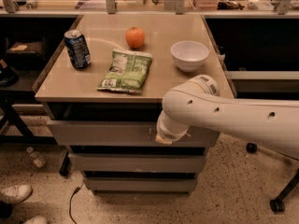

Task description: Close top drawer

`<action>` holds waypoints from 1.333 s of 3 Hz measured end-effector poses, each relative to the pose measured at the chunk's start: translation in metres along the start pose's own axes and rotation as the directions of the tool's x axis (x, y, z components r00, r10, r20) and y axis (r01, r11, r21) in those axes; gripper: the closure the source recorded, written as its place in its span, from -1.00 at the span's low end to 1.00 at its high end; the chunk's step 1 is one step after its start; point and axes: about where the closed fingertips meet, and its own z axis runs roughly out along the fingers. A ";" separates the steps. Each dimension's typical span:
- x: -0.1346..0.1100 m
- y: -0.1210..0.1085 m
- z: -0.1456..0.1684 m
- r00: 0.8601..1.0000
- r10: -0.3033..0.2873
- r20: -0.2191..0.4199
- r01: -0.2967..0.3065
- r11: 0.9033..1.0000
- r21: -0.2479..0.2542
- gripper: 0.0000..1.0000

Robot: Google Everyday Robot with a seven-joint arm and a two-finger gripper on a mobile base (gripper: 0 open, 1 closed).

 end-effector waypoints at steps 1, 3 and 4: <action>0.000 0.000 0.000 1.000 0.000 0.000 0.000 1.000 0.000 -0.76; 0.000 0.000 0.000 1.000 0.000 0.000 0.000 1.000 0.000 -1.00; 0.026 0.013 -0.026 0.994 0.079 -0.071 -0.078 0.997 0.019 -1.00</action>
Offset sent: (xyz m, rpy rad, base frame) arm 0.0000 0.0000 0.0000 0.0000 0.0000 0.0000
